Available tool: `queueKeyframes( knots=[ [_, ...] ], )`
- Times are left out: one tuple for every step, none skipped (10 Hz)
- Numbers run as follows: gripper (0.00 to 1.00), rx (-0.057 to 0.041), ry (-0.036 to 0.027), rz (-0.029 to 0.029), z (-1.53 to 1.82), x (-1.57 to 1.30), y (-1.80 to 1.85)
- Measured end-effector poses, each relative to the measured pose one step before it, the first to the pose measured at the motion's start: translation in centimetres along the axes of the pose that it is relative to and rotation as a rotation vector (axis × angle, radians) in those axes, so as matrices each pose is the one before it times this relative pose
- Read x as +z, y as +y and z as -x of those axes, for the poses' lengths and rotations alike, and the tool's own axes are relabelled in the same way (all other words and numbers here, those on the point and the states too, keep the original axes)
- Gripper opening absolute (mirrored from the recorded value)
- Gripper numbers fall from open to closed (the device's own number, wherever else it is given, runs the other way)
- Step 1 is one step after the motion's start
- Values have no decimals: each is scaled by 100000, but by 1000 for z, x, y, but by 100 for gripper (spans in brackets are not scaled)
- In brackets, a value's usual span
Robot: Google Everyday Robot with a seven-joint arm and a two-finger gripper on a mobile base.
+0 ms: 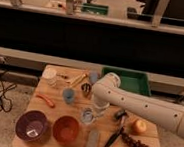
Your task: Place towel in tray
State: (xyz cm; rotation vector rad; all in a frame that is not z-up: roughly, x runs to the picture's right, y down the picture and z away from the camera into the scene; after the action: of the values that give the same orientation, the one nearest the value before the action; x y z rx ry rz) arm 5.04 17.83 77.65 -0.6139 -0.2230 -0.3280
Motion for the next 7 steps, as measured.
queueKeyframes(
  knots=[
    [0,124,-700,-771,-65,-362,-212],
    [0,690,-1391,-1050,-310,-470,-662],
    [0,1528,-1602,-469,-537,-238,-401],
    [0,2450,-1733,-954,-747,-402,-680],
    [0,2757,-1995,103,-708,-326,-728],
    [0,1694,-1819,-439,-154,-174,-658],
    [0,2442,-1778,-258,-317,-326,-794]
  ],
)
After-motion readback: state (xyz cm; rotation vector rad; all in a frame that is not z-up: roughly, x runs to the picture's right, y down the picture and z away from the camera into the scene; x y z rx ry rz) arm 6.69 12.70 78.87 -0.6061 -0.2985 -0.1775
